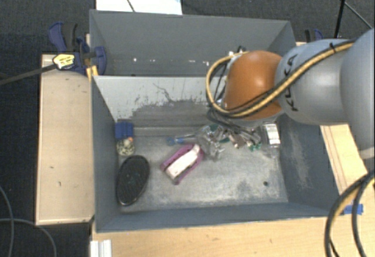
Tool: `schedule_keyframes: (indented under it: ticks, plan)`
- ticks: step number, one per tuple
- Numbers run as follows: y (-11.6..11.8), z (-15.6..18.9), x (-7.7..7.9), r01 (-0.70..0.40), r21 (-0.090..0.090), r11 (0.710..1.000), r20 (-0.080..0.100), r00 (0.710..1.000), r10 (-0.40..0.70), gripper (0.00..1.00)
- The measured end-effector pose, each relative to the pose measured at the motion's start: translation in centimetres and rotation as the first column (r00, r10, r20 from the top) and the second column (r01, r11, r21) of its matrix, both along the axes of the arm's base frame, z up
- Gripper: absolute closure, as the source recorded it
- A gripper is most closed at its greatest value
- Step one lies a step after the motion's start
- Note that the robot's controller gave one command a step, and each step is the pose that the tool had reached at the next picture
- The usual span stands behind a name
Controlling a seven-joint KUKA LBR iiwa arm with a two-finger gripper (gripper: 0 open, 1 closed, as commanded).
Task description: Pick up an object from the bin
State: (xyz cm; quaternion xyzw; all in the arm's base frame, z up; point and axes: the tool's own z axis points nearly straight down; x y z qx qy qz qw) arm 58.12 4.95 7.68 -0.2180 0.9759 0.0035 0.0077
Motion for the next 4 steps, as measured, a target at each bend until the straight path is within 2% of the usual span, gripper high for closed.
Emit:
schedule_keyframes:
  ticks: [1,2,3,4]
  plan:
    - [-0.5,-0.4,-0.3,0.003,-0.008,1.000,-0.011,1.000,-0.003,0.00]
    - [0.0,-0.3,-6.2,0.032,-0.008,0.999,-0.005,0.999,-0.032,0.00]
    - [-1.5,9.9,-2.9,0.354,-0.007,0.935,-0.007,0.935,-0.354,0.00]
    - [-4.2,0.4,0.2,0.343,-0.003,0.939,-0.005,0.939,-0.343,0.00]
